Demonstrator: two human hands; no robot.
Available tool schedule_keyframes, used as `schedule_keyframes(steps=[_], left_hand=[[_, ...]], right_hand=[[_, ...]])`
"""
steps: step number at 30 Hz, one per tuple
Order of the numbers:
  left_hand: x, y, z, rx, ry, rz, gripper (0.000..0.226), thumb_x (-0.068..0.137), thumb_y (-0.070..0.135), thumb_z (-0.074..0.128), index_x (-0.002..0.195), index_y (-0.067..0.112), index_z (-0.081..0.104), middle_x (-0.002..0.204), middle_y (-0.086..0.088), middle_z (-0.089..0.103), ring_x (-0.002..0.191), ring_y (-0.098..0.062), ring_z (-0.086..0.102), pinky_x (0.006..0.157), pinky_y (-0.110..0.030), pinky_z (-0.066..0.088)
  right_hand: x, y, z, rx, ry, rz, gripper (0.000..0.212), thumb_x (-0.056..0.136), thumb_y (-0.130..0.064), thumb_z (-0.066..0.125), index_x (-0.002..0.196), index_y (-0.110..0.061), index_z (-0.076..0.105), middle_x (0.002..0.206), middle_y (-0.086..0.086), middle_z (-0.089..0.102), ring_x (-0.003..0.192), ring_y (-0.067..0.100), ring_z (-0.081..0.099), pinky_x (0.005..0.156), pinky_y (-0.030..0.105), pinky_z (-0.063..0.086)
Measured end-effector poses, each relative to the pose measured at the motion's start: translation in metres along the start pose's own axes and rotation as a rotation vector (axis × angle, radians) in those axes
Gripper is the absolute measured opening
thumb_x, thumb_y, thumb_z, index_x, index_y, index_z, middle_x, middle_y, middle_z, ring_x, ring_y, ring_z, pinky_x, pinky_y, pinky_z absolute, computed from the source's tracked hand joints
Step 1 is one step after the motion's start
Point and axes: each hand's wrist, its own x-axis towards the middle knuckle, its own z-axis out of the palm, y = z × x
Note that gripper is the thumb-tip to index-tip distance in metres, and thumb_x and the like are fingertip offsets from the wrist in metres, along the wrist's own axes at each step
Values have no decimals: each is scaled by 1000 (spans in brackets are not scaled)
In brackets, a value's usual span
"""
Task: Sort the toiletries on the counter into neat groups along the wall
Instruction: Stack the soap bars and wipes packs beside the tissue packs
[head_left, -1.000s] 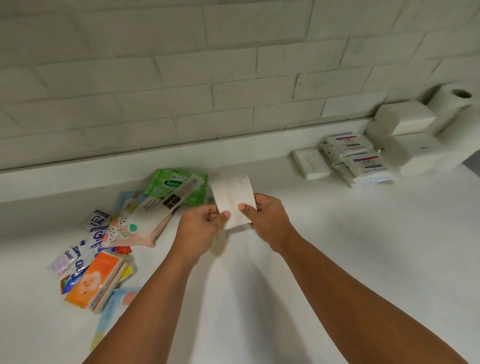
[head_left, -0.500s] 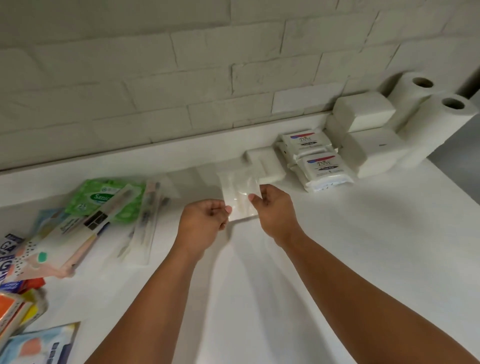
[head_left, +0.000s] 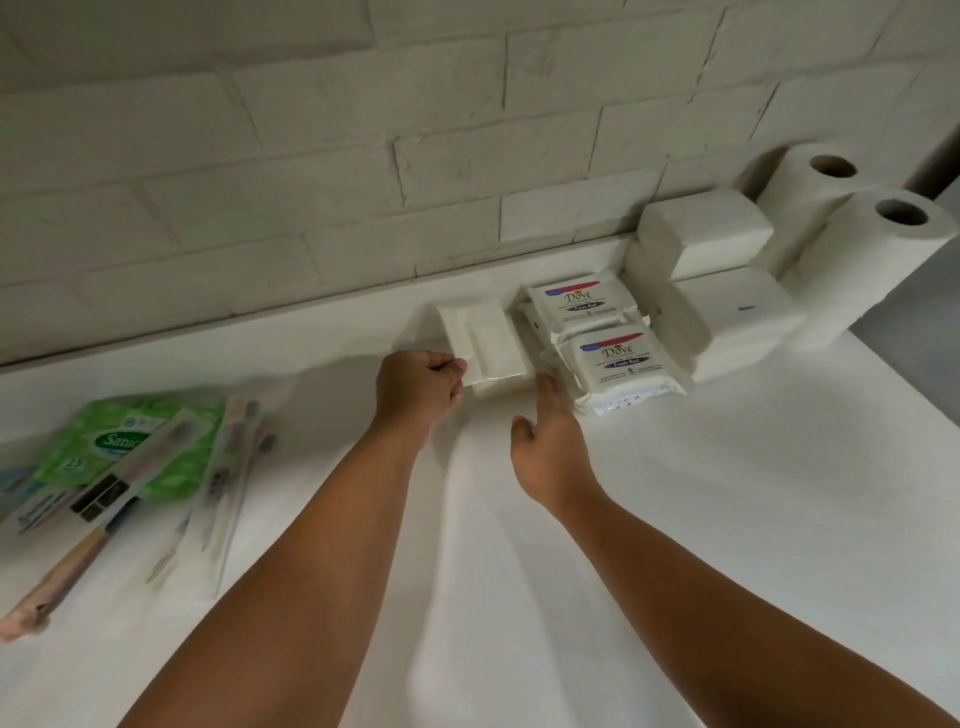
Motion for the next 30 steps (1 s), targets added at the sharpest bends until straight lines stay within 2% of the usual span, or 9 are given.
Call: schedule_keyframes(steps=[4,7,10,15,17,20,25,30], left_hand=[[15,-2,16,16,14,-48,11,87,17,75,76,15,73,65,-6,69,56,-14,62,69,-29,59],[19,-7,23,96,25,-50,17,86,20,75,69,18,70,57,-3,67,48,-14,58,63,-26,52],[20,-12,27,139,42,-54,11,86,23,75,77,17,73,62,-3,70,55,-16,63,70,-30,59],[16,-16,32,185,78,-39,7,82,26,76,83,20,74,77,-4,75,78,-24,73,80,-35,60],[15,-15,34,209,90,-37,11,82,28,75,86,18,75,81,-4,76,82,-25,73,82,-36,59],[14,-15,36,252,90,-41,18,83,30,73,94,16,76,86,-5,76,88,-25,72,85,-34,57],[12,-13,34,274,77,-26,23,85,29,72,101,14,76,93,-7,76,94,-25,71,89,-34,56],[9,-9,31,302,79,-7,24,89,29,68,105,13,75,102,-8,75,101,-25,68,86,-27,51]], right_hand=[[12,5,-1,-12,-63,8,61,95,-4,51,150,1,25,155,15,33,145,26,29,105,11,14],[22,6,-5,-15,-88,16,55,91,-3,52,144,0,35,143,15,45,134,29,42,104,18,26],[28,6,-8,-31,-122,26,50,90,-5,52,138,-2,40,138,13,48,126,31,49,102,30,37],[28,2,-13,-67,-169,50,56,94,-7,52,146,-1,33,149,14,40,135,29,41,106,28,32],[28,1,-12,-68,-176,59,58,94,-8,53,147,1,31,150,16,38,138,29,37,109,27,29],[28,-1,-10,-87,-185,61,62,92,-10,54,147,1,29,150,16,37,140,30,34,114,34,29],[32,-8,-9,-99,-172,110,49,88,-6,54,134,2,39,137,18,46,132,33,41,110,38,36],[33,-14,-8,-110,-185,142,59,86,-7,55,138,9,33,142,23,41,136,35,36,114,42,31]])
